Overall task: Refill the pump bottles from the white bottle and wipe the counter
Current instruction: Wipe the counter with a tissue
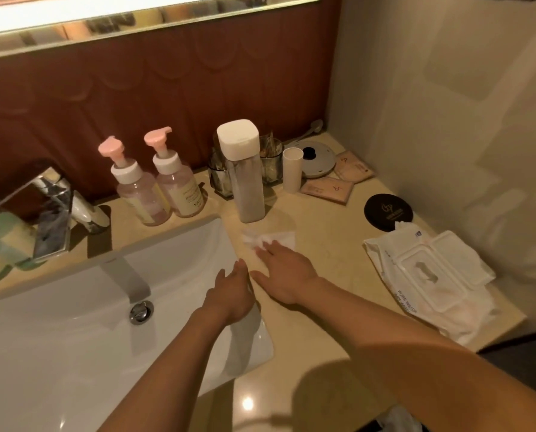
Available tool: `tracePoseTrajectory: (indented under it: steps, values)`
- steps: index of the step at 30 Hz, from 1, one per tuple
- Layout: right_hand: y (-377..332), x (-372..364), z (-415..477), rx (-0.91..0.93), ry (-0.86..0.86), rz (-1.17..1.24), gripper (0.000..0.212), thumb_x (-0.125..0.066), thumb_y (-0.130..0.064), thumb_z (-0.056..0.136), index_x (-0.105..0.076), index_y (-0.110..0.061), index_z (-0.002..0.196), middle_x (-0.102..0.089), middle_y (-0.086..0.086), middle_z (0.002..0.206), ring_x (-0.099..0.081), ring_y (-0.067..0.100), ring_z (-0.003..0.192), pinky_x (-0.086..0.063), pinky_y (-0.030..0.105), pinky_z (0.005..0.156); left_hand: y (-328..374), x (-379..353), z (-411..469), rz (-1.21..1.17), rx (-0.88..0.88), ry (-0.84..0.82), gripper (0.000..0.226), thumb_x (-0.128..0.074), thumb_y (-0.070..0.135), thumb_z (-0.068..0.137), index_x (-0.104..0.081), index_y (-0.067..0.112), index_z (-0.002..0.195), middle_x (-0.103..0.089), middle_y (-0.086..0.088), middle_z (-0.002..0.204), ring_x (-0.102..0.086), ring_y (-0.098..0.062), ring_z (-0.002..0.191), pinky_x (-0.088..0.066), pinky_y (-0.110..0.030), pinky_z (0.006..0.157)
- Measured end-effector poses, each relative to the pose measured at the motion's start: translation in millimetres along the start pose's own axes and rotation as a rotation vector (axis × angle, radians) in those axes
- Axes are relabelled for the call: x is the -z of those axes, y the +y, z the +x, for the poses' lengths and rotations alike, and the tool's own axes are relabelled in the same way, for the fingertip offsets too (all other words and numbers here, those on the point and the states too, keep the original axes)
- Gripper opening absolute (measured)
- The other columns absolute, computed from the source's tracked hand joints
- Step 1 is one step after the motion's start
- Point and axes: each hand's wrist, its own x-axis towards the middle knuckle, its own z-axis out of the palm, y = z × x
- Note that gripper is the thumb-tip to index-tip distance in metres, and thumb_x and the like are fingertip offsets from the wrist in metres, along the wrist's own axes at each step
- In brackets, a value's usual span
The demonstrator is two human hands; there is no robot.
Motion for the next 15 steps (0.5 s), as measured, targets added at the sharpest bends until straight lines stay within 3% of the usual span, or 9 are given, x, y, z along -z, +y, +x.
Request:
tracePoseTrajectory:
  steps: [4,7,10,12,15]
  values:
    - [-8.7,-15.4,-33.1,0.111,0.069,0.020,0.053,-0.036,-0.032,0.100,-0.024,-0.012,0.148,-0.021,0.009,0.155,-0.019,0.022,0.142,-0.024,0.032,0.110,-0.5,-1.4,-2.3,-0.006,-0.015,0.005,0.064,-0.034,0.019,0.096,-0.002,0.021,0.152,-0.008,0.000,0.160,-0.001,-0.036,0.145,-0.019,-0.051,0.114]
    - [-3.5,-19.0,-63.4,0.148,0.001,0.012,0.052,-0.037,-0.035,0.099,-0.029,-0.015,0.147,-0.028,0.010,0.152,-0.030,0.026,0.138,-0.034,0.037,0.104,-1.5,-1.3,-3.2,0.000,-0.010,-0.002,0.068,-0.035,0.020,0.097,0.003,0.019,0.152,-0.011,-0.001,0.160,-0.004,-0.035,0.145,-0.020,-0.050,0.114]
    - [8.5,-16.7,-89.6,0.202,-0.119,-0.032,0.060,-0.027,-0.047,0.096,-0.022,-0.020,0.148,-0.022,0.004,0.154,-0.024,0.022,0.140,-0.033,0.035,0.105,-3.0,1.1,-1.7,0.012,0.004,0.008,0.071,-0.039,0.017,0.093,0.000,0.020,0.152,-0.030,-0.012,0.151,-0.024,-0.037,0.139,-0.033,-0.048,0.107]
    - [15.6,-10.3,-97.9,0.226,-0.202,-0.051,0.059,-0.032,-0.045,0.097,-0.017,-0.023,0.149,-0.014,-0.001,0.157,-0.015,0.018,0.143,-0.029,0.034,0.107,-2.5,5.0,-2.3,0.006,0.009,0.021,0.068,-0.041,0.015,0.092,-0.008,0.020,0.151,-0.041,-0.015,0.143,-0.040,-0.034,0.128,-0.040,-0.044,0.101]
    - [18.5,-2.2,-91.3,0.257,-0.218,-0.076,0.061,-0.038,-0.044,0.098,-0.016,-0.021,0.149,-0.013,0.002,0.157,-0.015,0.019,0.143,-0.032,0.035,0.106,-0.5,9.8,-5.1,0.010,0.008,0.025,0.067,-0.041,0.017,0.094,-0.008,0.022,0.152,-0.043,-0.013,0.143,-0.047,-0.031,0.123,-0.044,-0.040,0.097]
